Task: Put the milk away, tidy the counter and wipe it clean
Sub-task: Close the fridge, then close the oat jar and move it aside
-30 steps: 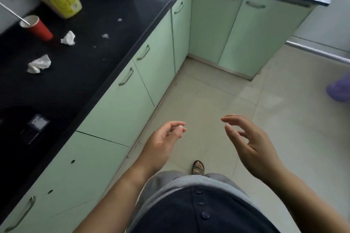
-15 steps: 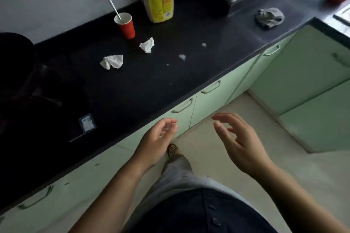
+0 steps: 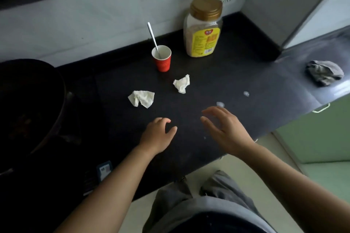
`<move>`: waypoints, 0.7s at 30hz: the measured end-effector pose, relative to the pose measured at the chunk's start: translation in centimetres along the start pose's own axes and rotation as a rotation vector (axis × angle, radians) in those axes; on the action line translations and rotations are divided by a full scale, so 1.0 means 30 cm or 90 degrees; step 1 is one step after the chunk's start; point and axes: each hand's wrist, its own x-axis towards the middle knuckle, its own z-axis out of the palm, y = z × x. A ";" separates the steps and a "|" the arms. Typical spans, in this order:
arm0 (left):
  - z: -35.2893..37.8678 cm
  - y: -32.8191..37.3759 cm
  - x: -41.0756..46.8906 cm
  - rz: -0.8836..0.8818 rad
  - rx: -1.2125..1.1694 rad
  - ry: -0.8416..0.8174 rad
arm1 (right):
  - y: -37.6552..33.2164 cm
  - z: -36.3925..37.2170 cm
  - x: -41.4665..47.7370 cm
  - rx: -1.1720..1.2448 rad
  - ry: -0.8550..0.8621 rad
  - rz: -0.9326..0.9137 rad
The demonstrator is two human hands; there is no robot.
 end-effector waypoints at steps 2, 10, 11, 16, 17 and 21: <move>0.019 -0.007 0.062 -0.004 0.033 0.023 | 0.018 0.005 0.096 -0.022 -0.027 0.009; 0.051 0.050 0.292 -0.001 0.116 0.081 | 0.047 -0.132 0.534 -0.059 0.073 -0.039; 0.044 0.056 0.324 -0.007 0.126 0.086 | 0.043 -0.163 0.596 -0.066 0.088 -0.053; 0.006 0.059 0.457 -0.061 0.177 0.104 | 0.030 -0.292 0.871 -0.112 0.152 -0.121; 0.004 0.061 0.478 -0.069 0.182 0.105 | 0.029 -0.312 0.918 -0.128 0.165 -0.127; 0.006 0.081 0.532 -0.089 0.192 0.095 | 0.055 -0.366 1.066 -0.217 0.165 -0.137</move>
